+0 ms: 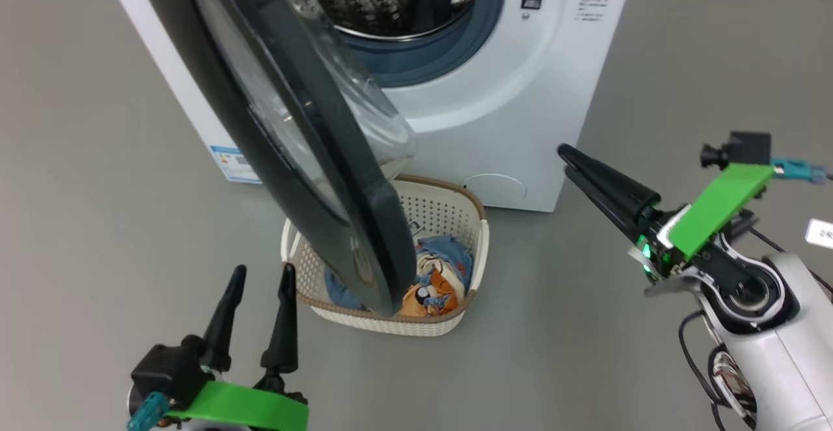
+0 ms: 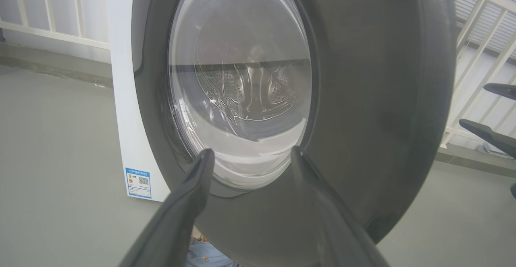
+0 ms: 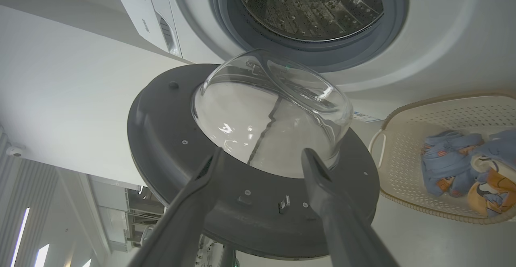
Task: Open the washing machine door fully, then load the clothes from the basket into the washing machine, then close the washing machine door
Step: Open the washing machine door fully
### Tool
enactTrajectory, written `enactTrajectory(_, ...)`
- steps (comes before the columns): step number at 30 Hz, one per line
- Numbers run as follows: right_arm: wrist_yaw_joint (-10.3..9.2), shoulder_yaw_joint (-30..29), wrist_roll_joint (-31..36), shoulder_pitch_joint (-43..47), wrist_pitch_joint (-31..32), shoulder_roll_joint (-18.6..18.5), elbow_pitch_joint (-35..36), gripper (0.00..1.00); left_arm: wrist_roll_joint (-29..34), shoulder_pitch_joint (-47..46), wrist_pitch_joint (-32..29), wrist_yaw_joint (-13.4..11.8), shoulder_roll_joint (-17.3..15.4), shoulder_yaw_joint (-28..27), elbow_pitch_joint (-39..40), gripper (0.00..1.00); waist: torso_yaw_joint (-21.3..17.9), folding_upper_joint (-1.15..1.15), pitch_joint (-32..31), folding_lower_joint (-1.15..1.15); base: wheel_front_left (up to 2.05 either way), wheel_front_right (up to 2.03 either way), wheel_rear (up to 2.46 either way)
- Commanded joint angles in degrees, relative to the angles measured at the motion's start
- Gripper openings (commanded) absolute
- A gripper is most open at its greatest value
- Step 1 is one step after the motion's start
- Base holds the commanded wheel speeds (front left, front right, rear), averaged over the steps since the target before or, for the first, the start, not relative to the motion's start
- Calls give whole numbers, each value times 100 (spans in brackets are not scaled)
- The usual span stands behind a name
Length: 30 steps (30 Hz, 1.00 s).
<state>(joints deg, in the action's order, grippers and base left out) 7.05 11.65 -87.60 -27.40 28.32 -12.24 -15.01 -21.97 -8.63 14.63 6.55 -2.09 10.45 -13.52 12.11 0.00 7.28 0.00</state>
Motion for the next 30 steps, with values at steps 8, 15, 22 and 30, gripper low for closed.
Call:
enactTrajectory(8,44,128,256,468,-802,-334,112,100,175,118,37,60,-78,-428,85,100,-389,0,-245,0,0,0,0)
enactTrajectory(15,44,431,517,748,-1782,-651,70,100,233,192,37,77,-78,-584,105,100,-603,0,-301,0,0,0,0)
enactTrajectory(22,44,862,744,1008,-3106,-1013,-6,100,268,214,37,86,-78,-620,84,100,-696,0,-346,0,0,0,0)
enactTrajectory(30,44,1257,1081,1258,-4278,-1379,-164,100,303,278,37,91,-78,-707,80,100,-757,0,-434,0,0,0,0)
